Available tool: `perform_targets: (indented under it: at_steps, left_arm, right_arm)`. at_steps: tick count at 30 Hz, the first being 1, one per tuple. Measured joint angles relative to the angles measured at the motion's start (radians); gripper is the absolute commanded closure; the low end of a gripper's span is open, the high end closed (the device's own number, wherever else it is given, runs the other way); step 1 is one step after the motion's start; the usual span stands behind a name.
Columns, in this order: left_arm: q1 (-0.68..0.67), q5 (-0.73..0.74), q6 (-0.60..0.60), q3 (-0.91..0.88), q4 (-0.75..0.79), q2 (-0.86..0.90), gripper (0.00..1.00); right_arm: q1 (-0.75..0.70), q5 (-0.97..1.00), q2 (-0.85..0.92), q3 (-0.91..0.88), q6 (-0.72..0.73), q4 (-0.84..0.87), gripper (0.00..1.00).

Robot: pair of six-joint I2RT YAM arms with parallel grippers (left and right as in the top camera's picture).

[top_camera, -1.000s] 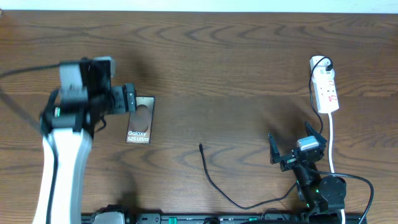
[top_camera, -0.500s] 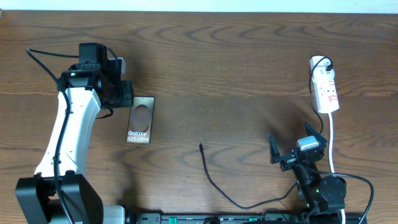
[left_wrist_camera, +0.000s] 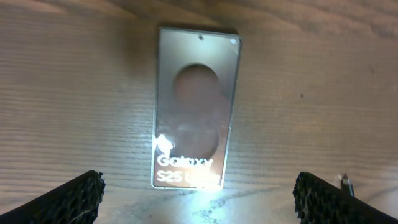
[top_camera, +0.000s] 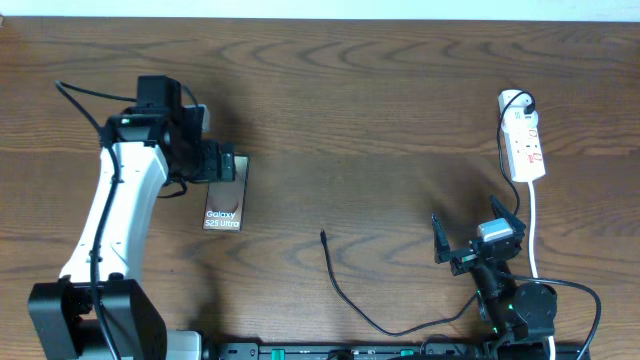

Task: Plug charger to phone and switch on socket
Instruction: 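Move the left gripper over the silver phone and lower onto it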

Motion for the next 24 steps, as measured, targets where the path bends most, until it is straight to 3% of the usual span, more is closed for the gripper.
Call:
perform_targets:
  at_steps: [16,24]
  left_arm:
    - [-0.044,-0.049,0.000,-0.082,0.083,0.012,0.02]
    - [-0.044,-0.050,0.000,-0.092,0.116,0.159,0.02]
  right_arm:
    - [0.000,0.000,0.000,0.000,0.000,0.000,0.01]
    - [0.000,0.000,0.000,0.000,0.000,0.000,0.01]
